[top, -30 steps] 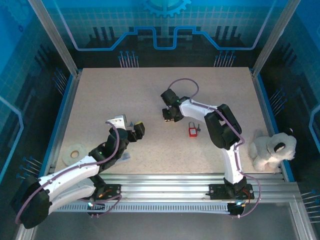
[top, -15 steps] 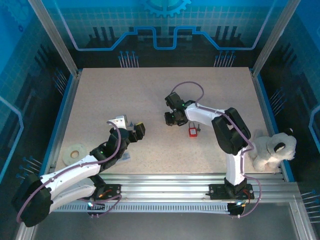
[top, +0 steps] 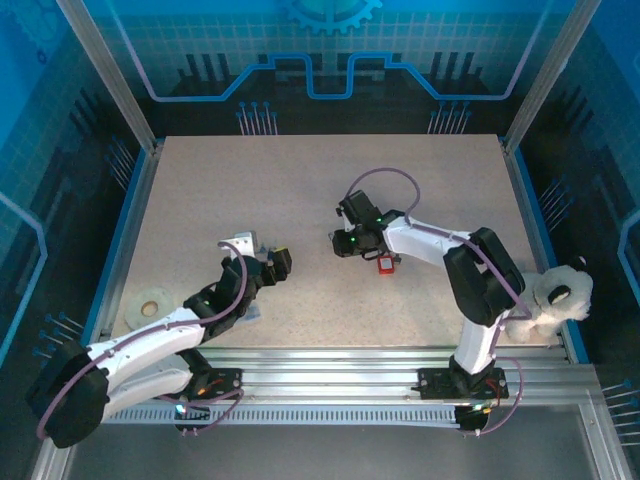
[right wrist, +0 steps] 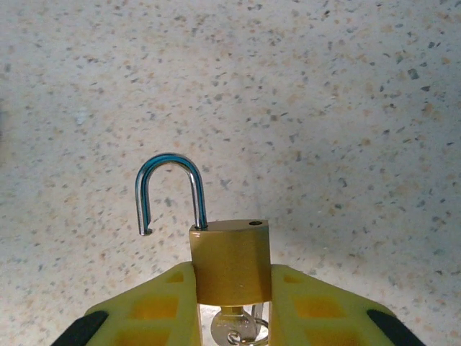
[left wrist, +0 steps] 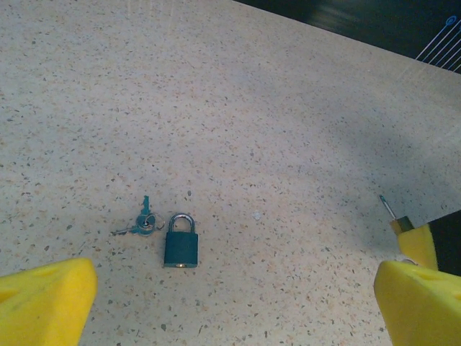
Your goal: Lock with the key
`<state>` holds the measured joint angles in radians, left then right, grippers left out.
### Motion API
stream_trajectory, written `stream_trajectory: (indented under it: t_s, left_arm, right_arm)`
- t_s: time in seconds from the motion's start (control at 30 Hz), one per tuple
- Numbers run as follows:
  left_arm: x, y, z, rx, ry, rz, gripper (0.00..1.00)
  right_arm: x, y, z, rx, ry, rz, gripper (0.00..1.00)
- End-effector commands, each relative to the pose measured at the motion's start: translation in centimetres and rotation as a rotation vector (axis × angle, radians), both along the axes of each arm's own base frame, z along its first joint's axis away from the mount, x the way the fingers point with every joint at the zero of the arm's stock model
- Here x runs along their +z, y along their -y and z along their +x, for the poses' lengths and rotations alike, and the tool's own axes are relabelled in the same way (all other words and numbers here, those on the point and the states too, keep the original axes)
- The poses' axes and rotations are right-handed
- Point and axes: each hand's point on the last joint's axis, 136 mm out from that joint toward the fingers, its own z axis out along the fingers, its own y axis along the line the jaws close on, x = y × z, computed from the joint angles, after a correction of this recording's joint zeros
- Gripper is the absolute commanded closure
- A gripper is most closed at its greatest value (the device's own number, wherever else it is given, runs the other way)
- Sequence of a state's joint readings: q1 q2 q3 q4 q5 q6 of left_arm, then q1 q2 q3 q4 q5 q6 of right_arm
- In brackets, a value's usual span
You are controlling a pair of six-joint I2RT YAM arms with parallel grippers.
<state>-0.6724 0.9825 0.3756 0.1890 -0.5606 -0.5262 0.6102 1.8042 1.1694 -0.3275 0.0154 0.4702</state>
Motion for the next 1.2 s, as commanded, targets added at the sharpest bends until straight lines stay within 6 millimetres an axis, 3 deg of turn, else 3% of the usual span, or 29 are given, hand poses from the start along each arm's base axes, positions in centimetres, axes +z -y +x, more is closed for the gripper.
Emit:
stream_trajectory:
  t_s: [0.0,0.4,0.6,0.9,1.17]
  left_arm:
    - [1.3,0.8,0.6,-0.004,0.020,-0.045,0.01]
    - [1.5,2.6,0.6,-0.058,-0.012,-0.127,0.01]
    - [2.5,4.6,0.9,-0.112,-0.040,-0.206,0.01]
    - [1.8,7.8,1.7,-0.168,-0.140,-0.313,0.01]
    - [2.4,10.0,2.7,-0.203,-0.167,-0.388,0.05]
  right_arm:
    - [1.9,-1.1,-0.6,0.033,0.034,0.067,0.78]
    - [3.6,-1.4,-3.0,0.084,0.028,0.147,0.79]
    - [4.1,-1.5,-3.5,0.094,0.045,0.182,0.79]
    - [5.1,-1.9,-4.3,0.112,0.061,0.234,0.79]
    - [5.5,-2.4,-5.0,0.139,0.070,0.248,0.79]
